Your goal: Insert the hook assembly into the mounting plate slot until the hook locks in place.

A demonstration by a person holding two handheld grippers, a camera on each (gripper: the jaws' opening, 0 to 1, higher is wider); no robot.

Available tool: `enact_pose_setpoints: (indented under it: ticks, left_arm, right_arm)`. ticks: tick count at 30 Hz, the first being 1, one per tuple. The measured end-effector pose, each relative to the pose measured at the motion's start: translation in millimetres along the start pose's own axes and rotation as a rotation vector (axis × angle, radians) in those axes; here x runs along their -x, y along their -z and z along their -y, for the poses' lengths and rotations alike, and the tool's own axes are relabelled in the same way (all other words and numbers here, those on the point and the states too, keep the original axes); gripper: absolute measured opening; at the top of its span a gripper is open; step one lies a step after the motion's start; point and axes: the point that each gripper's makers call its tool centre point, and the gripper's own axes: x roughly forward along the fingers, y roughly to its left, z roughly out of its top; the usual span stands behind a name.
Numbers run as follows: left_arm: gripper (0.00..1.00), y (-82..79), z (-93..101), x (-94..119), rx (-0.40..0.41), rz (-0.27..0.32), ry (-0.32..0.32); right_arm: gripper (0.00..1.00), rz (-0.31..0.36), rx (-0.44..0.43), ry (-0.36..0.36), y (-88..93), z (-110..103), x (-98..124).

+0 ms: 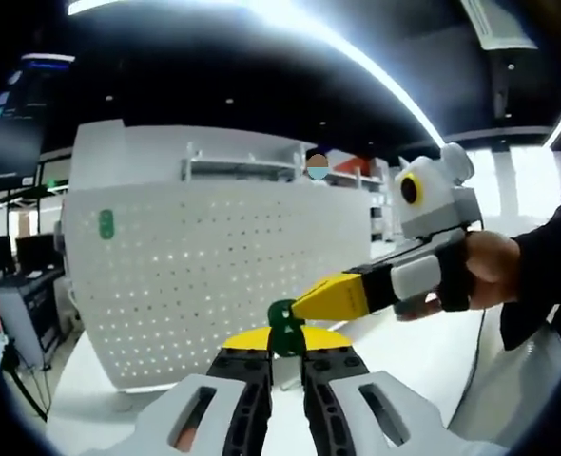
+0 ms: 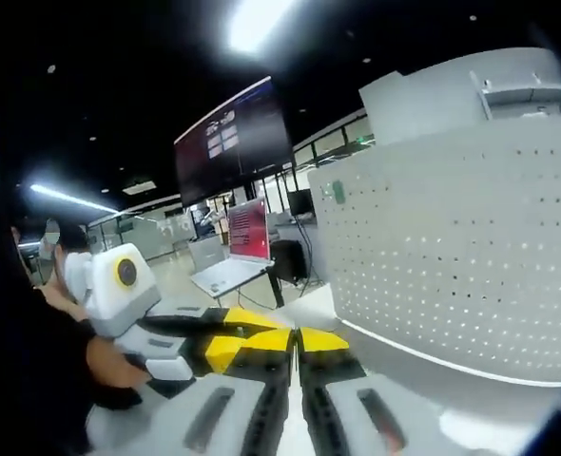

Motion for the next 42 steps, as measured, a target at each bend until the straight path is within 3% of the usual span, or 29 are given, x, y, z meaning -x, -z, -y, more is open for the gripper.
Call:
enact_pose_setpoints:
  ticks: [25, 34, 42]
  left_arm:
    - [0.03, 1.9, 1.0, -3, 0.002, -0.008, 0.002]
    - [0.03, -0.4, -3.7, -4, 0.014, 0.001, -0.009]
    - [0.03, -5.8, -13.0, -6, 0.004, 0.006, -0.033]
  right_arm:
    - [0.0, 0.004, -0.045, 0.004, 0.0, 3, 0]
    - [0.06, 0.013, -0.039, 0.016, -2.6, 8, 2]
    - [0.13, 0.006, 0.027, 0.056, -1.7, 15, 7]
